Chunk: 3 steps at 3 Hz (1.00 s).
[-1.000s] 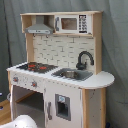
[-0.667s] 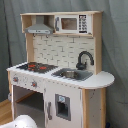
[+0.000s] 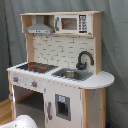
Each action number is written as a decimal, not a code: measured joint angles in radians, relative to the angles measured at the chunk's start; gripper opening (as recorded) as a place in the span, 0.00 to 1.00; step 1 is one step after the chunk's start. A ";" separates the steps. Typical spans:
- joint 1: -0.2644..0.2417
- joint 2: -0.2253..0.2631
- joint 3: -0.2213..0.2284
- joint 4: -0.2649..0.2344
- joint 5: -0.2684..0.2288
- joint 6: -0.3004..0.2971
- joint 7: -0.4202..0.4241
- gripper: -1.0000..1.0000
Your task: Play with the kitchen
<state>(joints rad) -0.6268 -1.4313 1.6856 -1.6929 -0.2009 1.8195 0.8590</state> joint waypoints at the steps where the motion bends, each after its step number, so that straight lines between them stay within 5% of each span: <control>1: -0.001 0.000 -0.040 0.035 -0.002 0.000 -0.106 1.00; 3: 0.004 0.002 -0.134 0.065 0.002 0.004 -0.337 1.00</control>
<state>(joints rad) -0.6231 -1.4289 1.5516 -1.6280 -0.1990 1.8232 0.5224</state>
